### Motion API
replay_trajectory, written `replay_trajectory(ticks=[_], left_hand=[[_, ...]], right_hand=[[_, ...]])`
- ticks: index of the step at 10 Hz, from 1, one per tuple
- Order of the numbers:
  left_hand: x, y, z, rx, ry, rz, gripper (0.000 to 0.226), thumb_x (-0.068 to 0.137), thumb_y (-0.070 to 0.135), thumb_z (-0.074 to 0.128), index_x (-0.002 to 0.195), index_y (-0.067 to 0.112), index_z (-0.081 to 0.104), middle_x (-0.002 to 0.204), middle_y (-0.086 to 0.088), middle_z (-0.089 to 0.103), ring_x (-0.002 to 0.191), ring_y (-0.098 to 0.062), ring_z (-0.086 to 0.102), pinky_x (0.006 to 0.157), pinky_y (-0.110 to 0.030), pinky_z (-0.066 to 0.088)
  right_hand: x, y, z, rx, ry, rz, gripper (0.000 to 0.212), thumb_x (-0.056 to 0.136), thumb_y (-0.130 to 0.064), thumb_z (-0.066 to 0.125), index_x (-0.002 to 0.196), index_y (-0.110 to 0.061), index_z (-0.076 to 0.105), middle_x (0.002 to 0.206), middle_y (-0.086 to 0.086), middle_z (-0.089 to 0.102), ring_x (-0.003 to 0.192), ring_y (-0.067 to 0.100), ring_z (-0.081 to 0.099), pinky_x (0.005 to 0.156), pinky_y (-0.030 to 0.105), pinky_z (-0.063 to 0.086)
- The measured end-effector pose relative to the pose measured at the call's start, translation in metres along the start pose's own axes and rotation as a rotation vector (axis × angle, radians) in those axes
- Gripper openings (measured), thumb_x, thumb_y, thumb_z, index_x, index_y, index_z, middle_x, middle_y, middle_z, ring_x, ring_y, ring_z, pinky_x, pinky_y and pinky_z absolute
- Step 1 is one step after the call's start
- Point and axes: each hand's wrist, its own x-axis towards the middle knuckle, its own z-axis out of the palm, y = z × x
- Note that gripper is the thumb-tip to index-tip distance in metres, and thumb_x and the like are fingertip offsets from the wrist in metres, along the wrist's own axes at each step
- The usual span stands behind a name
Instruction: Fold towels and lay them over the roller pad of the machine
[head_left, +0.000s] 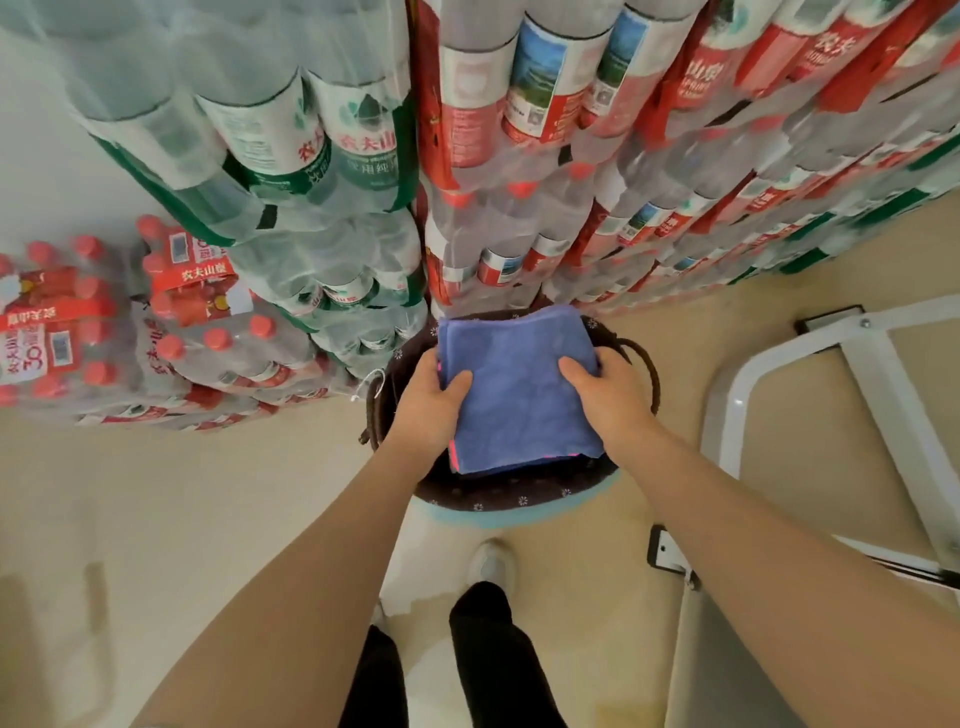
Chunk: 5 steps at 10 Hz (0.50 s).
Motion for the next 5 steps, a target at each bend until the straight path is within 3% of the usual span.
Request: replay_trajectory(ticks=[1,2,3,4,5], left_hand=[[0.01,-0.016,0.001,0.141,0.027,-0.022,0.062,0.092,0.019,0.055,0.145,0.018,0.022,0.13,-0.005,0.054,0.116,-0.025,0.055,0.098,-0.037,0.045],[0.001,-0.026,-0.001,0.614,0.178,0.257,0.063,0.092,0.025,0.047,0.147,0.018,0.019,0.143,-0.014,0.04,0.121,-0.034,0.049,0.098,-0.044,0.044],[-0.004,-0.041,-0.008,1.072,0.158,0.626,0.053,0.093,0.045,0.033,0.139,0.019,0.036,0.143,-0.026,0.039,0.116,-0.042,0.051,0.09,-0.05,0.048],[-0.012,-0.047,-0.01,1.241,0.014,0.531,0.075,0.09,0.066,0.013,0.138,0.015,0.04,0.143,-0.019,0.043,0.121,-0.036,0.051,0.09,-0.047,0.048],[-0.025,-0.032,-0.012,1.305,-0.148,0.257,0.09,0.082,0.075,0.02,0.149,0.015,0.015,0.157,-0.012,0.016,0.143,-0.032,0.022,0.114,-0.044,0.021]], right_hand=[[0.012,0.018,0.003,-0.044,-0.009,0.04,0.039,0.089,-0.035,0.057,0.118,-0.011,0.051,0.109,0.005,0.062,0.101,0.025,0.06,0.08,0.034,0.047],[0.009,0.03,0.001,-0.228,0.064,-0.1,0.068,0.084,-0.037,0.064,0.139,-0.012,0.034,0.138,0.01,0.045,0.126,0.028,0.045,0.103,0.04,0.04],[-0.004,0.029,0.002,-0.686,0.089,-0.611,0.078,0.084,-0.048,0.058,0.144,-0.01,0.027,0.151,0.02,0.025,0.136,0.036,0.031,0.107,0.046,0.033],[-0.008,0.027,0.008,-0.819,-0.172,-0.592,0.093,0.082,-0.061,0.051,0.149,-0.009,0.011,0.158,0.014,0.005,0.145,0.032,0.009,0.114,0.043,0.02],[-0.014,0.028,0.006,-0.973,-0.243,-0.454,0.098,0.083,-0.058,0.053,0.149,-0.012,-0.002,0.158,0.007,-0.011,0.146,0.026,-0.007,0.117,0.041,0.012]])
